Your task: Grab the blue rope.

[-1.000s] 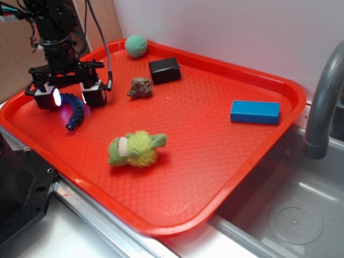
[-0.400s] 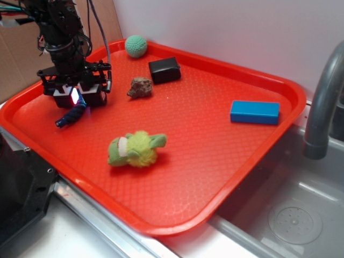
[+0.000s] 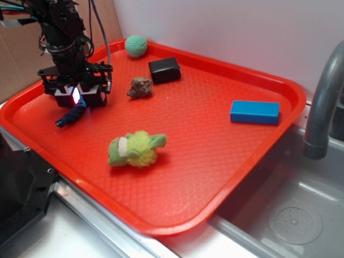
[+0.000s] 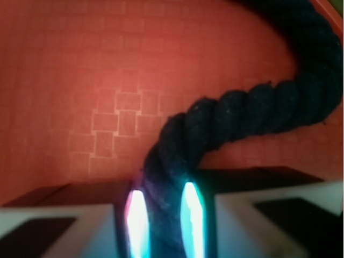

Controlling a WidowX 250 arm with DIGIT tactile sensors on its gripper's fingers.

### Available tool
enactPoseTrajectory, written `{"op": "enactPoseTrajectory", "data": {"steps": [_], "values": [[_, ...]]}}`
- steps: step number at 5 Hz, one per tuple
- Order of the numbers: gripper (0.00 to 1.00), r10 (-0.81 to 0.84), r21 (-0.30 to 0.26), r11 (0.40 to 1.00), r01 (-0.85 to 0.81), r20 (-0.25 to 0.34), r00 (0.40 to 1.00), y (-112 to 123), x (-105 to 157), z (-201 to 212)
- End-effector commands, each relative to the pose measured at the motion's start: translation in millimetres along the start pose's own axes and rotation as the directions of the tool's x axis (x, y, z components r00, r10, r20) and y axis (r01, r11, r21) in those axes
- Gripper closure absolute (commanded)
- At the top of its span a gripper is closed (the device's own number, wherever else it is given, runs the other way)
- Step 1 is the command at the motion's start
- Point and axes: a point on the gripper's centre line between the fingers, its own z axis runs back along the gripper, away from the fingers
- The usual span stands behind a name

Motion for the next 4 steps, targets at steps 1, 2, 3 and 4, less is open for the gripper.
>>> {"op": "enactPoseTrajectory", "data": {"steps": [1, 2, 3, 4], "values": [[1.0, 0.002, 0.043, 0.999, 0.001, -0.063, 0.998, 17.3, -25.1, -6.4], [1.0, -0.178, 0.057, 0.982, 0.181, -0.058, 0.982, 13.5, -25.8, 22.1], [1.0, -0.403, -0.023, 0.914, 0.405, 0.072, 0.912, -10.1, -31.5, 71.2], [1.0, -0.56, -0.104, 0.804, 0.585, 0.199, 0.804, -34.9, -38.7, 126.0]]}}
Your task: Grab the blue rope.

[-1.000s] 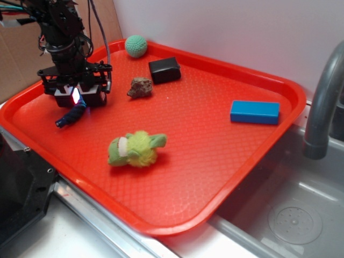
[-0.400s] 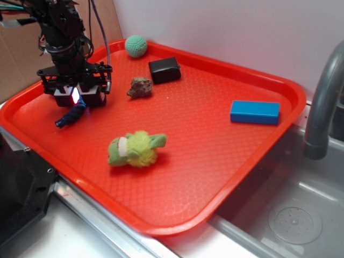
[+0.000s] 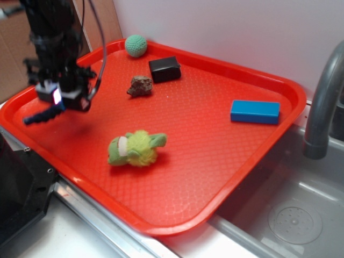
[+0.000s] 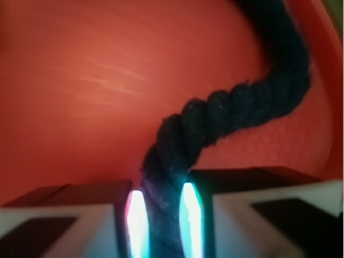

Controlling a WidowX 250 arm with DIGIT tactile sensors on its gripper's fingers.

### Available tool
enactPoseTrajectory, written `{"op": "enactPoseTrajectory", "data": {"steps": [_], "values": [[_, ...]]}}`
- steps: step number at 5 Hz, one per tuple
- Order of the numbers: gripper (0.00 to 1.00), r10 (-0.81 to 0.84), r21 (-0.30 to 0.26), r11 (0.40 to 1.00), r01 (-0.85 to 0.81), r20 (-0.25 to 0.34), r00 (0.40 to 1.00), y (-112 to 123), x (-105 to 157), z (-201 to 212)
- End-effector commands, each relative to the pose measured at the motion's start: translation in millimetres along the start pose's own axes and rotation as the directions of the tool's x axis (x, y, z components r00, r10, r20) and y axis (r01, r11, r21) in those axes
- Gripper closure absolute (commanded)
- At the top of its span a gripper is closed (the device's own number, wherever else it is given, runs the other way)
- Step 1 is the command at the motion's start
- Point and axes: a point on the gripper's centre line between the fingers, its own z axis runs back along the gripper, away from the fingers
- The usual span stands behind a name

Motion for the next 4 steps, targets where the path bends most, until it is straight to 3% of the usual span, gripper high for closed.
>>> {"op": "enactPoseTrajectory", "data": {"steps": [1, 2, 3, 4], "values": [[1.0, -0.293, -0.225, 0.919, 0.323, 0.155, 0.943, -24.8, 10.3, 110.4], [1.0, -0.265, -0.295, 0.912, 0.284, 0.101, 0.959, -12.4, 12.1, 159.4], [1.0, -0.23, -0.253, 0.94, 0.23, 0.031, 0.973, -10.4, 0.4, 174.8], [1.0, -0.202, -0.18, 0.964, 0.193, -0.031, 0.979, -15.3, -4.0, 161.8]]}}
